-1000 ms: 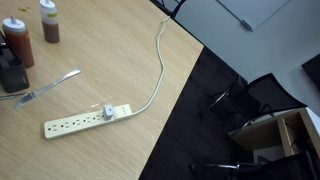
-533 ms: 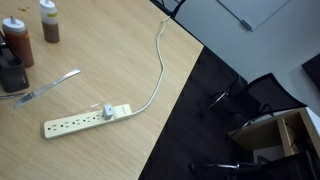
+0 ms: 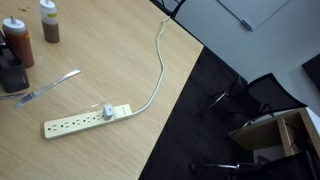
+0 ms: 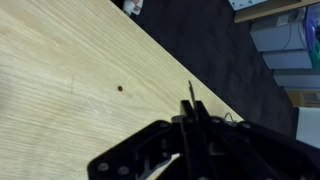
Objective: Take the fork from the rack and put it on the table
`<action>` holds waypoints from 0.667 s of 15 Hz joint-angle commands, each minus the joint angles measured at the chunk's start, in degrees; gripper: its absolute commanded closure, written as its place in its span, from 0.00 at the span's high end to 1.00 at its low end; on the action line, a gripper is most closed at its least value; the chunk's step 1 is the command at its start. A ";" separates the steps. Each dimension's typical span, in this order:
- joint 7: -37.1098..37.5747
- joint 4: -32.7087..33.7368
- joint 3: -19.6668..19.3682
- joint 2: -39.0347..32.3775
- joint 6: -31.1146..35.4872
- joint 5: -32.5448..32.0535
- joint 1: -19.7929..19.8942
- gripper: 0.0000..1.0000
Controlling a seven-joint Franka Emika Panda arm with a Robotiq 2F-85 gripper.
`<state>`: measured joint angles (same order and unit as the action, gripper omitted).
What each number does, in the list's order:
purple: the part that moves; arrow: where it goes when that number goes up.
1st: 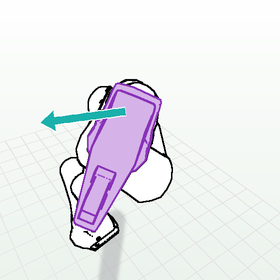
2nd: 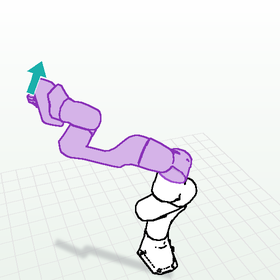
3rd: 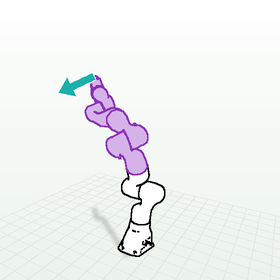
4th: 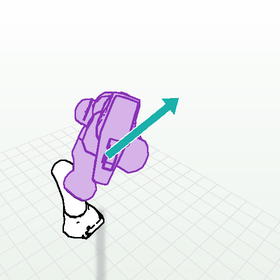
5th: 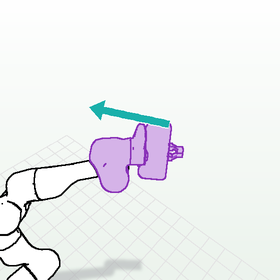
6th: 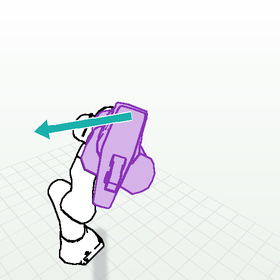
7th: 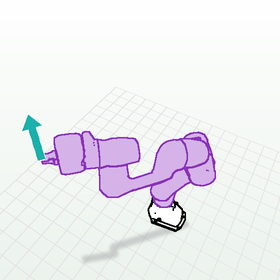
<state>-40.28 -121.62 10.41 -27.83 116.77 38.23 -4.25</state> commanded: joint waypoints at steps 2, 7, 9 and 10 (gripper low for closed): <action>4.25 0.77 0.59 -1.19 1.31 0.64 0.45 0.02; 10.07 1.24 0.21 -1.73 5.26 -14.72 -3.63 0.02; 13.05 1.68 0.72 -1.42 5.43 -21.47 -5.42 0.02; 14.77 2.03 0.81 -1.35 5.59 -24.98 -6.34 0.02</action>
<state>-29.89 -120.16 11.20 -29.53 121.14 21.37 -8.53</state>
